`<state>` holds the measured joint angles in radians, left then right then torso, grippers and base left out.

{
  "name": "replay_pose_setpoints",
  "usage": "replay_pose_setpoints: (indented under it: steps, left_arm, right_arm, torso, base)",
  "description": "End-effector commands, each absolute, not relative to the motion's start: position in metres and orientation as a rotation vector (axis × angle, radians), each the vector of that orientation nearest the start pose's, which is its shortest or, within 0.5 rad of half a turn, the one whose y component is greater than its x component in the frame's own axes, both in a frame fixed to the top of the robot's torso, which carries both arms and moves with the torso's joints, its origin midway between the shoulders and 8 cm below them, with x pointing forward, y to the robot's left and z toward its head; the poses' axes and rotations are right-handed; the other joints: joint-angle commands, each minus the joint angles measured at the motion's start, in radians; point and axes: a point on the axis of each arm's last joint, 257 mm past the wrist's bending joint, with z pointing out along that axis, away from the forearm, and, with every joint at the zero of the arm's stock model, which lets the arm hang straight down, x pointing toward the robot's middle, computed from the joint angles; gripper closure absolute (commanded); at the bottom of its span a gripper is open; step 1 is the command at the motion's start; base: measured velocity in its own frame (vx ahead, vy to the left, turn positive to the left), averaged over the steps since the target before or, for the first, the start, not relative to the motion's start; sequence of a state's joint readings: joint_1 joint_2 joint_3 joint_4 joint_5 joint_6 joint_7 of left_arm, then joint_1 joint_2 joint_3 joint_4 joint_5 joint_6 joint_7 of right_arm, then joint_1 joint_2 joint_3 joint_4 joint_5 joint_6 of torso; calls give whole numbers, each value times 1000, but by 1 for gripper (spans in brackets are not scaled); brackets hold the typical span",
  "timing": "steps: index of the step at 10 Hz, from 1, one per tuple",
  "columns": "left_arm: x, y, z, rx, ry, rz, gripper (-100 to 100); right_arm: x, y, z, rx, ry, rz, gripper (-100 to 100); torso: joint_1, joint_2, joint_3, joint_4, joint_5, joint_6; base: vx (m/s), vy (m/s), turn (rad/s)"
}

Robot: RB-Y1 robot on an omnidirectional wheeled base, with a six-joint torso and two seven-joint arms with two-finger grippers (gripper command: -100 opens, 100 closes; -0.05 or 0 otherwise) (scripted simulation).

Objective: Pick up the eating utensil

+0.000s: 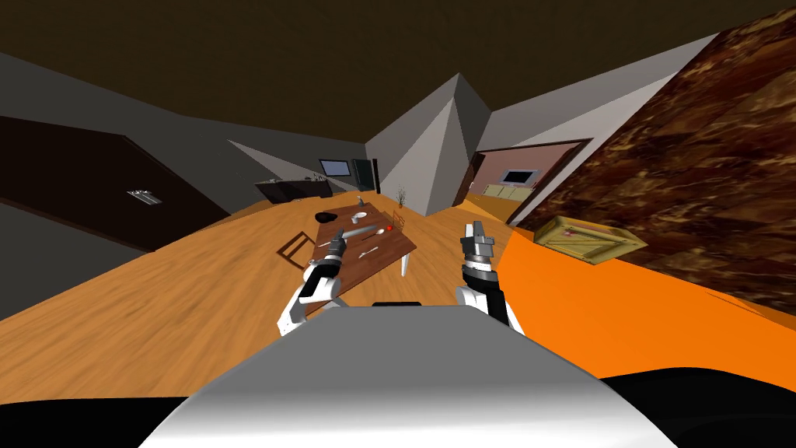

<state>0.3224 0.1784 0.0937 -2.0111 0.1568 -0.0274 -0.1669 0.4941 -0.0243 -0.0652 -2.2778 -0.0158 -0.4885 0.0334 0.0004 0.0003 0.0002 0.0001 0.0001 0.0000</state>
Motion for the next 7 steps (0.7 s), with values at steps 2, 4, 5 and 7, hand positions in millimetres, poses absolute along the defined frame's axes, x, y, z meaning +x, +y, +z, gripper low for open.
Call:
replay_pose_setpoints:
  steps: [2,4,5,7]
  left_arm:
    - [458,346,-155,-1038,1143,-978,-100]
    - [464,357,-173,-1089,1175,-947,-100]
    - [468,369,-188,-1133,1197,-919,-100]
    - [472,380,-207,-1189,1229,-886,-100]
  right_arm:
    - [343,-300,25,635,631,1217,0]
    - [343,-300,25,635,631,1217,0]
    - [343,-300,25,635,631,1217,0]
    - [343,-300,25,635,631,1217,0]
  torso:
    - [0,0,0,0,0,0]
    - [0,0,0,0,0,0]
    - [0,0,0,0,0,0]
    - [0,0,0,0,0,0]
  base:
    - [-6,6,34]
    - [-8,6,36]
    - [-6,6,39]
    - [-5,5,25]
